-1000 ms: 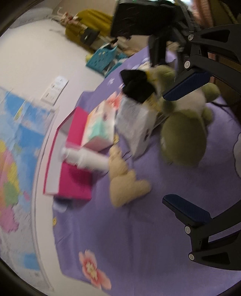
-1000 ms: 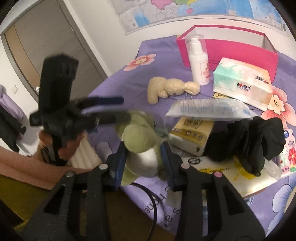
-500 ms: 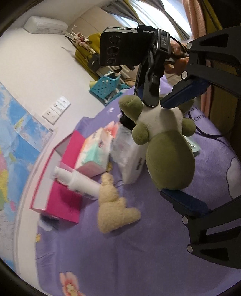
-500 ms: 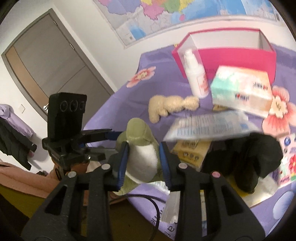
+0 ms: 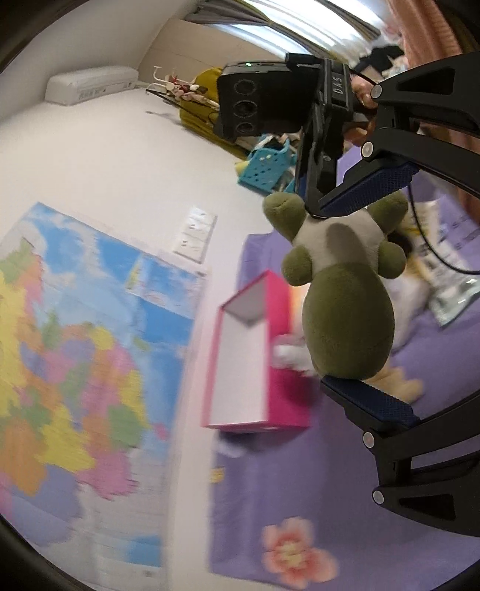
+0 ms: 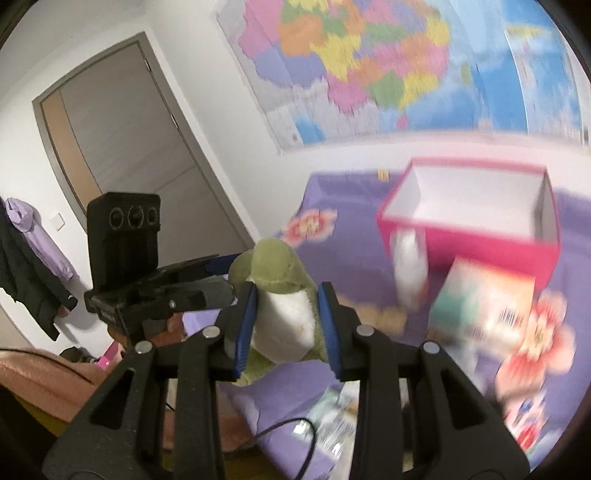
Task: Organize soft objects
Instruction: 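Carry the green plush toy into the pink box and open the right gripper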
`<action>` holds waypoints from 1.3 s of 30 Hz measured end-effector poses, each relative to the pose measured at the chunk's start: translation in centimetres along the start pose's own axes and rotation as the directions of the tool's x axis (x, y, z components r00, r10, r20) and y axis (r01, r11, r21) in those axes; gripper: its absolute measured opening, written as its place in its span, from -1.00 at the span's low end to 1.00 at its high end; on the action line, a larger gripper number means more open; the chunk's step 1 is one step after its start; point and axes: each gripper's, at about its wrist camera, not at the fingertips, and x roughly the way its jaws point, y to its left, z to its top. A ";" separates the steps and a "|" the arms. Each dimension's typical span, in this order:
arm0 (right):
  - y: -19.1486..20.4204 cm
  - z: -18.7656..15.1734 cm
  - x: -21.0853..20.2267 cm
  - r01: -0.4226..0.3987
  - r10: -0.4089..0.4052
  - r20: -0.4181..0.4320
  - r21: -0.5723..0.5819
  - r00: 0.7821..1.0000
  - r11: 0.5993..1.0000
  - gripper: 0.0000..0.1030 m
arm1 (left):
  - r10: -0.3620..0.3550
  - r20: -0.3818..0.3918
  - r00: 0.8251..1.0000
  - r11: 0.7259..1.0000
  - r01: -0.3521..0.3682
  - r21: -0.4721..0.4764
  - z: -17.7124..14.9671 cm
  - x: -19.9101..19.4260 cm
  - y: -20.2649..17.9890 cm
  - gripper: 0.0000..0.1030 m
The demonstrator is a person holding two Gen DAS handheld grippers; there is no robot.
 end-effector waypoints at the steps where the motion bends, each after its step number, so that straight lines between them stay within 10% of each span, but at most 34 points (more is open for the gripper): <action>1: -0.1 1.1 -0.1 0.007 -0.007 0.013 -0.014 1.000 1.000 -0.30 | 0.012 0.012 1.000 1.000 -0.012 0.015 1.1 0.4 0.0 0.71; 18: -10.8 11.0 5.1 0.042 -0.045 0.038 0.082 0.998 0.996 -0.29 | 0.095 -0.012 0.995 0.995 -0.095 0.000 11.0 10.6 5.9 0.71; 35: -23.8 10.0 13.0 -0.002 0.033 -0.087 0.333 0.996 0.943 -0.26 | 0.144 -0.198 0.970 0.976 -0.172 -0.133 9.2 20.7 12.9 0.71; 39: -26.7 8.8 14.8 0.115 -0.039 -0.186 0.421 0.982 0.900 -0.05 | 0.134 -0.193 0.972 0.973 -0.167 -0.162 9.0 20.8 13.4 0.68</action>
